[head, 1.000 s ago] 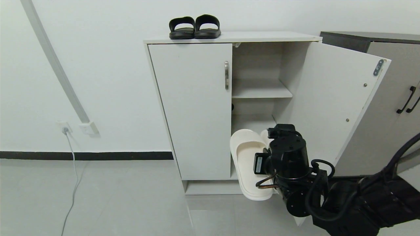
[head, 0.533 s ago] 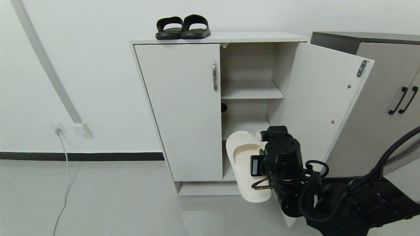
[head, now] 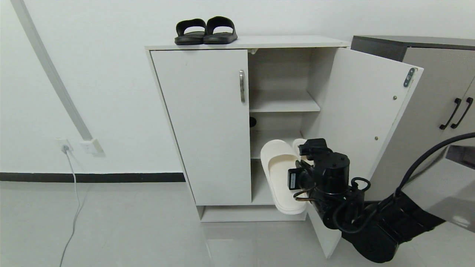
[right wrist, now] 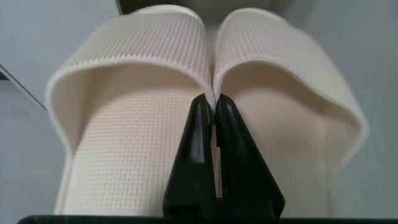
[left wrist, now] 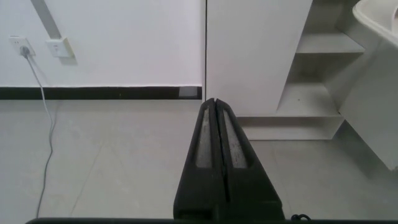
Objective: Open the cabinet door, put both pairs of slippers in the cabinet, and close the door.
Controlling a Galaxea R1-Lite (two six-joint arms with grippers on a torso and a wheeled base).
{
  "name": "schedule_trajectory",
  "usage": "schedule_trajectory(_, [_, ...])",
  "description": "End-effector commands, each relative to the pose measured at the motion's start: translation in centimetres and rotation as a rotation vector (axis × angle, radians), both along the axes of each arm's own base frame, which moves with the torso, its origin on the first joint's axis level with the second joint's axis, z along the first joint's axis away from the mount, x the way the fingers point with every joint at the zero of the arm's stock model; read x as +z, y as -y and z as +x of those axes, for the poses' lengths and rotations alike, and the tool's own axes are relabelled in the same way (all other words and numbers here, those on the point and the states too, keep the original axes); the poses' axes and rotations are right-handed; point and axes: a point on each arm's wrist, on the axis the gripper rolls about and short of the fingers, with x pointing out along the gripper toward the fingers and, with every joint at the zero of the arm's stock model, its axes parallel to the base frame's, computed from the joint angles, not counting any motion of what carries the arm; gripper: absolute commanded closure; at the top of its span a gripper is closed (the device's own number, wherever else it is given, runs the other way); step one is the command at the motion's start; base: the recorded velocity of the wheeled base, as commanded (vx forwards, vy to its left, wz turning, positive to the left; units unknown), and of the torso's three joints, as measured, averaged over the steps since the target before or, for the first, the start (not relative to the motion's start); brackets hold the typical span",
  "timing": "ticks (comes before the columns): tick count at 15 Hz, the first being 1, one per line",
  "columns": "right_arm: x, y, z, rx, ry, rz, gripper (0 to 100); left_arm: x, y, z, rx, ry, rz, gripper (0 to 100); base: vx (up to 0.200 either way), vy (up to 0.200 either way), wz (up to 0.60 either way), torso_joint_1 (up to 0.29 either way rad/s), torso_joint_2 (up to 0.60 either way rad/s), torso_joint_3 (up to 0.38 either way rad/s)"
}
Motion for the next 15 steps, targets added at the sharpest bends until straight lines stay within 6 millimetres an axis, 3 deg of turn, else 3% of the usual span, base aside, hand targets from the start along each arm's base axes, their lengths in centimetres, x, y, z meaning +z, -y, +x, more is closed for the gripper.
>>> schedule_trajectory(1, [-1.1, 0.5, 0.7, -0.018, -0.023, -0.022, 100, 0.0, 0.0, 0.0, 0.0, -0.005, -0.001, 100, 0.0, 0.0, 0.0, 0.0, 0.0, 0.0])
schedule_trajectory(15, [-0.8, 3.5, 2.5, -0.087, -0.019, -0.032, 100, 0.0, 0.0, 0.0, 0.002, -0.004, -0.007, 100, 0.0, 0.0, 0.0, 0.0, 0.0, 0.0])
